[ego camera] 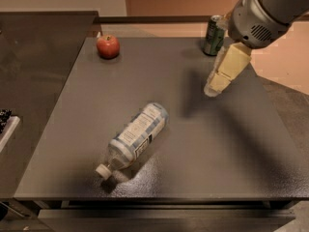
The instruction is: Pick apple
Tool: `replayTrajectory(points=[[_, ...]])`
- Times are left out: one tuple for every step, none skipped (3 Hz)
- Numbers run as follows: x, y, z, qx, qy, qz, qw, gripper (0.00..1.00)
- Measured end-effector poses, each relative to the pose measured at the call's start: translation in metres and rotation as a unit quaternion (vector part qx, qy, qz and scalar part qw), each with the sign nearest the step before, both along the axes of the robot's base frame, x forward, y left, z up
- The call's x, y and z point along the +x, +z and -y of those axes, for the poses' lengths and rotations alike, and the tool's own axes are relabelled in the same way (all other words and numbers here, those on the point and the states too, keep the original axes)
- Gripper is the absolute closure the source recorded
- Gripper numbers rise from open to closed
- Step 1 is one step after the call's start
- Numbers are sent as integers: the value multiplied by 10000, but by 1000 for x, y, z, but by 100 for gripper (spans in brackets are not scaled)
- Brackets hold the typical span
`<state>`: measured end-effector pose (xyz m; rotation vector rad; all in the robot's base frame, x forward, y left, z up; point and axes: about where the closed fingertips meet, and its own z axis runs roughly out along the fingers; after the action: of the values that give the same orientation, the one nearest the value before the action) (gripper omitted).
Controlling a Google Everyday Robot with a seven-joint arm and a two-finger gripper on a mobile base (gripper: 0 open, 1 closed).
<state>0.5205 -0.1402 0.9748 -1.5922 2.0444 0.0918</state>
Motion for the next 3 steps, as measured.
replayTrajectory(points=[[33,-7,-31,227,-34,87,9997,0],[62,-15,-64,401,-82,190,9990,0],[92,-27,-93,593,-235,233,9977,0]])
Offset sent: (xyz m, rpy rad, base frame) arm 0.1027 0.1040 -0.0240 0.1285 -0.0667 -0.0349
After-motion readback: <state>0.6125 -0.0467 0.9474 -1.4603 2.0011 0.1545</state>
